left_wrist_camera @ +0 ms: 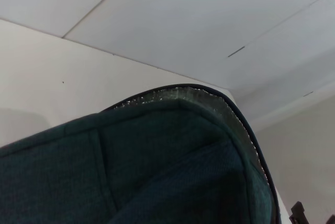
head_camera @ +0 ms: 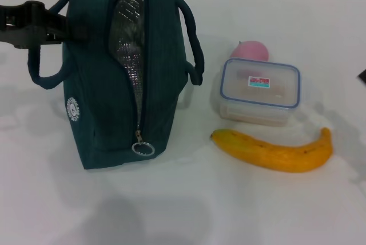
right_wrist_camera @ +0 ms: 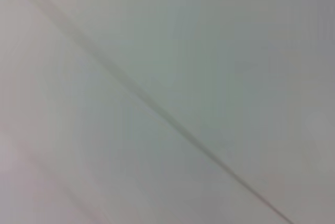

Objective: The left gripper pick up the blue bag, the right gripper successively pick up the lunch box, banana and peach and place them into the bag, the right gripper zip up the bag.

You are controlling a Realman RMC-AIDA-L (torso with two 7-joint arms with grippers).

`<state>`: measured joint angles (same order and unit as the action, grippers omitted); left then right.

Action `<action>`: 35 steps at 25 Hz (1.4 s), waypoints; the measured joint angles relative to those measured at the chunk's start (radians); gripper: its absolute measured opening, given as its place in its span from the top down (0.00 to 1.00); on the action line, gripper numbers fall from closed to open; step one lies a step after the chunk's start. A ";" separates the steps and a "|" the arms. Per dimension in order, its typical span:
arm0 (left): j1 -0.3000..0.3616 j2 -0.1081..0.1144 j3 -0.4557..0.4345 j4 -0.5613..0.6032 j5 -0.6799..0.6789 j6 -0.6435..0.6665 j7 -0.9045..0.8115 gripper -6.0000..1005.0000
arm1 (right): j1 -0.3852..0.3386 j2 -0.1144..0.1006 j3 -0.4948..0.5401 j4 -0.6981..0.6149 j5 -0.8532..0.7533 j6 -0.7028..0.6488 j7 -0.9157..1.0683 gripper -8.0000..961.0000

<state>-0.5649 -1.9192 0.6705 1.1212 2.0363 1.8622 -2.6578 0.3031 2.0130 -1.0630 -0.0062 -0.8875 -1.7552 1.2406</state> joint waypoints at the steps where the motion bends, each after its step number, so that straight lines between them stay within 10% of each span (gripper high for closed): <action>1: 0.000 0.000 0.000 0.000 0.001 0.000 0.001 0.96 | -0.005 -0.001 0.000 0.004 0.019 0.007 0.056 0.30; 35: -0.022 -0.004 0.012 0.001 0.006 -0.001 0.032 0.96 | 0.182 0.015 -0.039 0.050 -0.045 0.380 0.470 0.31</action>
<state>-0.5870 -1.9228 0.6829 1.1225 2.0419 1.8611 -2.6262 0.4851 2.0279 -1.1023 0.0436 -0.9324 -1.3757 1.7108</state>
